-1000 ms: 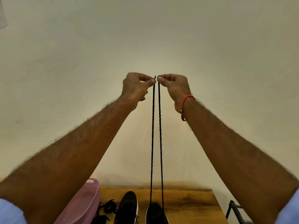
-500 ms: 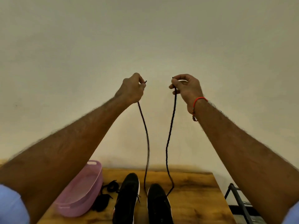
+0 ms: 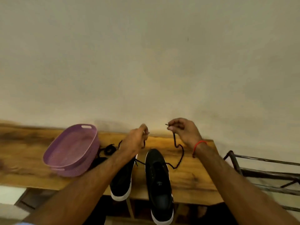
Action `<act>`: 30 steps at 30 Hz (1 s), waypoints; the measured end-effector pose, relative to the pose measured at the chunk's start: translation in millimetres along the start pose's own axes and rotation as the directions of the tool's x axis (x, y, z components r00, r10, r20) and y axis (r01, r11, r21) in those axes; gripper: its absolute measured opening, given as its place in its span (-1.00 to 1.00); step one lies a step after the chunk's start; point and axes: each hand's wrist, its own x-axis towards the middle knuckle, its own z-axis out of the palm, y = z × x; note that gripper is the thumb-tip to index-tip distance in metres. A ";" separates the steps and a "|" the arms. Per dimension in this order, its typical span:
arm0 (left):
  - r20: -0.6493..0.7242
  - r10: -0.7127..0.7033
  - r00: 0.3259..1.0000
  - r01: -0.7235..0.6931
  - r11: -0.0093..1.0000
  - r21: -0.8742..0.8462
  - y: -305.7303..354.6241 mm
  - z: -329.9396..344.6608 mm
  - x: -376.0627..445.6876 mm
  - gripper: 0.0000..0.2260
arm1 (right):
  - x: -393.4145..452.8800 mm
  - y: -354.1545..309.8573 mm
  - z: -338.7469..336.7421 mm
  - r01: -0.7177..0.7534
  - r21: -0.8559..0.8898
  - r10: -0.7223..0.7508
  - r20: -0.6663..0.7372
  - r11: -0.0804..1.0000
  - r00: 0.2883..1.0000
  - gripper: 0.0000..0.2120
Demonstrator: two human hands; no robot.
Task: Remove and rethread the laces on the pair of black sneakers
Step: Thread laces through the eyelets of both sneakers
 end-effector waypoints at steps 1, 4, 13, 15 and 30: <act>0.039 -0.022 0.999 0.022 1.000 -0.020 -9.1 13.6 -8.1 -0.83 | -6.0 14.9 7.2 -0.034 -0.010 0.035 0.029 0.999 0.999 -0.85; 0.119 -0.123 0.985 0.136 0.985 -0.105 -28.3 46.1 -32.3 -0.79 | -22.2 58.7 30.0 -0.109 -0.058 0.113 0.068 0.992 0.991 -0.90; 0.176 -0.273 0.946 0.286 0.956 -0.059 -30.3 93.6 -67.6 -0.57 | -24.0 113.0 74.0 -0.014 -0.293 0.059 0.144 0.956 0.988 -0.99; 0.194 -0.293 0.936 0.298 0.955 0.002 -26.3 98.0 -64.8 -0.48 | -21.4 118.7 75.9 0.005 -0.337 0.055 0.166 0.941 0.985 -0.97; 0.417 -0.359 0.835 0.526 0.743 -0.414 -59.9 92.4 -58.3 -0.72 | -27.8 135.5 92.1 0.063 -0.552 0.086 0.240 0.831 0.967 -0.96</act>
